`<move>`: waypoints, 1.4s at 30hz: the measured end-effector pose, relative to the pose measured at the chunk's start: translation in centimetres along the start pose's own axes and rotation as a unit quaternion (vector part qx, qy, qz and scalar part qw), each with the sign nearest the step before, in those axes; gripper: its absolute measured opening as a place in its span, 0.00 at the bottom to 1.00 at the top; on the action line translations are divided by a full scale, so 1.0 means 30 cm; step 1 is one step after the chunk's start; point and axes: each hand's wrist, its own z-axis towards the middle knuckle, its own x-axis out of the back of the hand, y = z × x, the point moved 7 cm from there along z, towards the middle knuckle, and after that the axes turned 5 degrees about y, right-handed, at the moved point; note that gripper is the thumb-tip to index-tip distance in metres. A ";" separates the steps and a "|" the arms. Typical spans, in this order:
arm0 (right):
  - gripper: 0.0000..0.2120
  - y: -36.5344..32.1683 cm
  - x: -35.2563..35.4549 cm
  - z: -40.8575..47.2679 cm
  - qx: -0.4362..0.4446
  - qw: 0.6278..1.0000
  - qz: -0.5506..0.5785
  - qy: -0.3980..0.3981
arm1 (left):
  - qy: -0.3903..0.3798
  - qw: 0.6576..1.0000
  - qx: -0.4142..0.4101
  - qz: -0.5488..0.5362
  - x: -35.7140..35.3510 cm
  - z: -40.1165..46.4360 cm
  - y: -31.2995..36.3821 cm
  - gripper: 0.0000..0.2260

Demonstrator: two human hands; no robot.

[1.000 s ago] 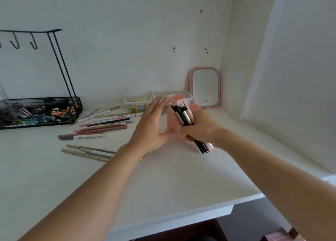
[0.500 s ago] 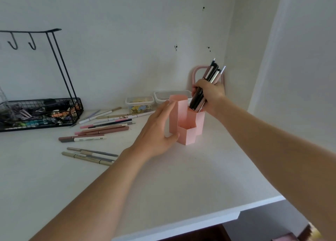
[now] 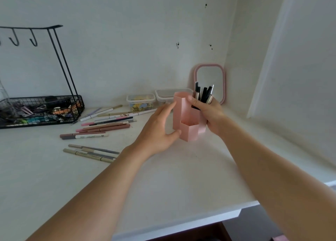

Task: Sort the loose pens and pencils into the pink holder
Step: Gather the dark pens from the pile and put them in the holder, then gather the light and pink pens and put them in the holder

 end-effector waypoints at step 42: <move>0.26 0.134 -0.904 -0.055 0.263 0.770 -0.514 -0.270 | 0.040 0.921 0.308 0.234 0.601 -0.261 -0.539 0.31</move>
